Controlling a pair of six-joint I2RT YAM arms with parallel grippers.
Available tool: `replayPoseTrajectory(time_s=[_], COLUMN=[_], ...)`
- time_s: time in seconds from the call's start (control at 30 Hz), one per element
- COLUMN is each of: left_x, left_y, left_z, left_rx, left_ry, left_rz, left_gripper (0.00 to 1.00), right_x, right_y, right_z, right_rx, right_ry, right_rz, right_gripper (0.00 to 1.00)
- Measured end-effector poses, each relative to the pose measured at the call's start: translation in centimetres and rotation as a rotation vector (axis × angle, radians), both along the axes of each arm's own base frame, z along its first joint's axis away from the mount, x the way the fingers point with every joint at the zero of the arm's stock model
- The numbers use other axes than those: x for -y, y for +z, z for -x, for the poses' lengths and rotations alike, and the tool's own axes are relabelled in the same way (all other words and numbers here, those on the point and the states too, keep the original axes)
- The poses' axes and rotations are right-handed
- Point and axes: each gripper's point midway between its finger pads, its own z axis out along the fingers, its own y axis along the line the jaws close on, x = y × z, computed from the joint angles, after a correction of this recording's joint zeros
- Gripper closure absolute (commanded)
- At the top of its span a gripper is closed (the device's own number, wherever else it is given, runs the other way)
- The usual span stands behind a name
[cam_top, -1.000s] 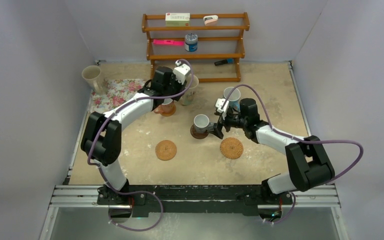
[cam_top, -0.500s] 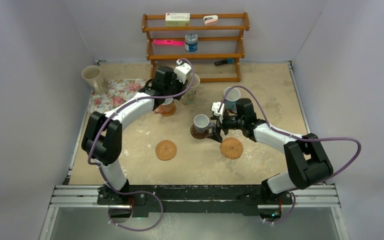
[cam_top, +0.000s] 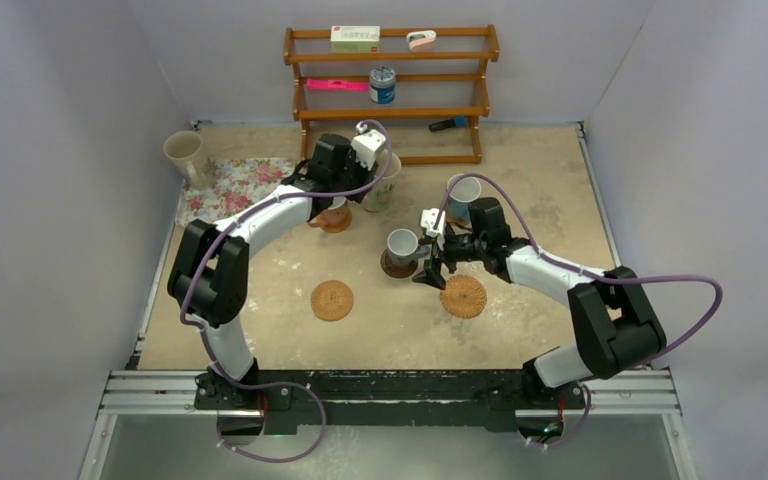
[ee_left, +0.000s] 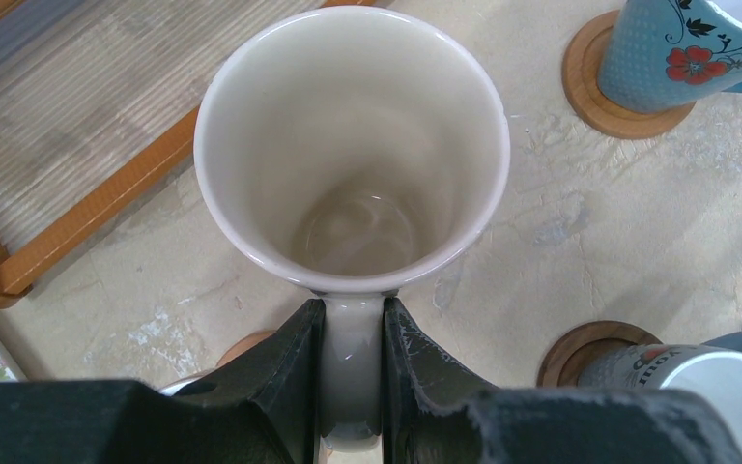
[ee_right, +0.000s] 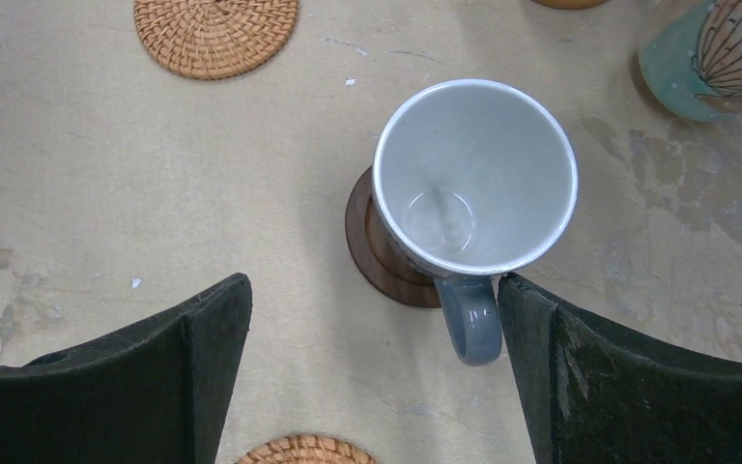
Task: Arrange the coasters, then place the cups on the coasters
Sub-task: Place the cup at the center of the board.
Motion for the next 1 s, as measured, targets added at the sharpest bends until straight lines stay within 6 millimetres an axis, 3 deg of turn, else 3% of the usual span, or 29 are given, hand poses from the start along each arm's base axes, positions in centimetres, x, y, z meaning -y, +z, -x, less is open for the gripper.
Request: replayPoseTrajectory(time_s=[0.5,0.9,1.0], left_x=[0.0,0.3,0.5], left_y=[-0.1,-1.4,-1.5], left_z=[-0.1,-0.3,-0.5], left_rx=[-0.001,-0.038,-0.044], left_ry=[0.000,0.026,0.035], left_rz=[0.000,0.008,0.020], left_gripper=[1.00,1.00,0.96], right_x=[-0.2,-0.2,-0.1], right_y=[-0.2,0.7,0.8], right_z=[0.8,-1.2,-1.6], right_rx=[-0.012,0.020,0.024], right_ry=[0.037,-0.066,-0.092], right_rz=[0.013,-0.018,-0.024], right_gripper=[0.01,0.01,0.01])
